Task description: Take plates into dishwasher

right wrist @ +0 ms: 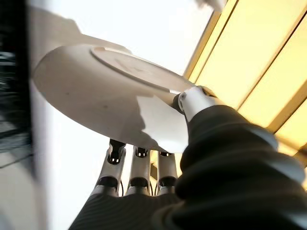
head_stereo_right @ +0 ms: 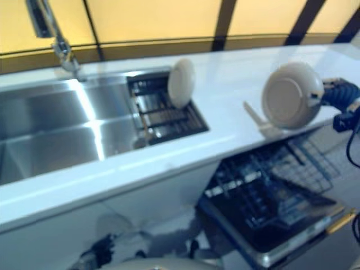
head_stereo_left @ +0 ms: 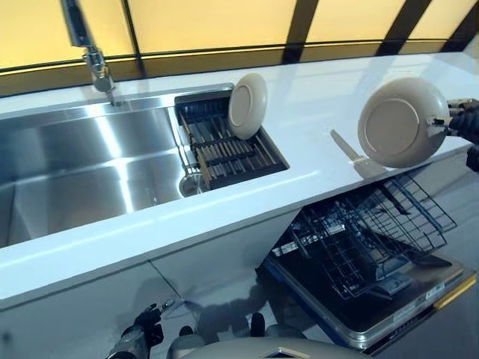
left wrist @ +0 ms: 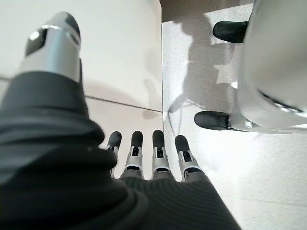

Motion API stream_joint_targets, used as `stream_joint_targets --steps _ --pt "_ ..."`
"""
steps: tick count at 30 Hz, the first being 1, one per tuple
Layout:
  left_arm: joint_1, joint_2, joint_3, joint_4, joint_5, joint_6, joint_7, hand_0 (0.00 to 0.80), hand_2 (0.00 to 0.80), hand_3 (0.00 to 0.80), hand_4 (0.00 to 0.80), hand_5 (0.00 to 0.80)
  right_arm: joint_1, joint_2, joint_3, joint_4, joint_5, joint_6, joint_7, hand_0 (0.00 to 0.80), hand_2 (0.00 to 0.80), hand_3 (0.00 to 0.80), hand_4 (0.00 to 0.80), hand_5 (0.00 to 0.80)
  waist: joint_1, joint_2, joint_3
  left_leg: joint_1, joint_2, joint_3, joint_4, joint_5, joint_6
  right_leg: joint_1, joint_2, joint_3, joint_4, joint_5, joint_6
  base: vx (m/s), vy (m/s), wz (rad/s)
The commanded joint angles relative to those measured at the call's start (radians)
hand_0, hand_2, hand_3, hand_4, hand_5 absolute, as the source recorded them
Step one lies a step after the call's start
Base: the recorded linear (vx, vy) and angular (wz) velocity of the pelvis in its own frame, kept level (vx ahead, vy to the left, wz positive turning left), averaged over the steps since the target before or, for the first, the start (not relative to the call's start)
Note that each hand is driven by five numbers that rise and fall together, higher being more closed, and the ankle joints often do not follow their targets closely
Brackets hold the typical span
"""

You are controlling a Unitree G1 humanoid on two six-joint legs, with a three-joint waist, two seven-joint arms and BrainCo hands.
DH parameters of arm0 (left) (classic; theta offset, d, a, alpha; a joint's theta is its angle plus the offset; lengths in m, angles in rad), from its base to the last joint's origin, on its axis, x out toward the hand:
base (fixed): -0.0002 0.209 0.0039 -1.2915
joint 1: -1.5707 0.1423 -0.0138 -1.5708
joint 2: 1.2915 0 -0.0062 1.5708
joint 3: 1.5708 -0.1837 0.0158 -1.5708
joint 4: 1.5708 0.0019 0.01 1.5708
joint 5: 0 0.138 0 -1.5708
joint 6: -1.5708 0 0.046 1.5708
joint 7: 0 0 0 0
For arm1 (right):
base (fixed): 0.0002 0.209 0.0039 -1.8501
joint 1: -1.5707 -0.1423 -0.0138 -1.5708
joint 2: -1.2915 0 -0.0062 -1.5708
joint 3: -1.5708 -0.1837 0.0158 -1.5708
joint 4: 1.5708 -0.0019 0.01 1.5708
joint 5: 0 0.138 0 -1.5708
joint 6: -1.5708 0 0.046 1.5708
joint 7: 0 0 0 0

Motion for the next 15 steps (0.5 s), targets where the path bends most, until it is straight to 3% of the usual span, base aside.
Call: stream_joint_targets --steps 1,8,15 --pt "-0.045 0.033 0.019 0.021 -0.030 -0.002 0.008 0.000 0.000 0.000 0.000 0.000 0.034 -0.030 -0.071 -0.058 -0.034 -0.063 0.027 0.800 0.800 0.800 0.800 0.800 0.002 -0.035 -0.024 0.003 -0.003 -0.009 -0.001 -0.038 0.027 0.013 -0.039 0.016 0.006 0.024 0.073 0.000 0.000 0.00" --pt "-0.054 0.032 0.032 0.016 -0.022 0.000 0.012 0.000 0.000 0.000 0.000 0.000 0.219 0.020 -0.147 -0.082 -0.140 -0.090 0.061 0.800 0.800 0.800 0.800 0.800 -0.020 -0.034 -0.015 0.006 0.000 0.003 -0.001 -0.043 0.032 0.007 -0.034 0.032 0.011 0.023 0.075 -0.003 -0.005 -0.11" --pt "-0.054 0.041 0.049 0.007 -0.015 0.000 0.013 0.000 0.000 0.000 0.000 0.000 0.311 0.066 -0.149 -0.107 -0.258 -0.101 0.092 0.800 0.800 0.800 0.800 0.800 -0.027 -0.032 0.001 0.006 0.002 0.007 -0.001 -0.042 0.035 0.003 -0.033 0.036 0.014 0.024 0.076 0.000 0.000 0.00"
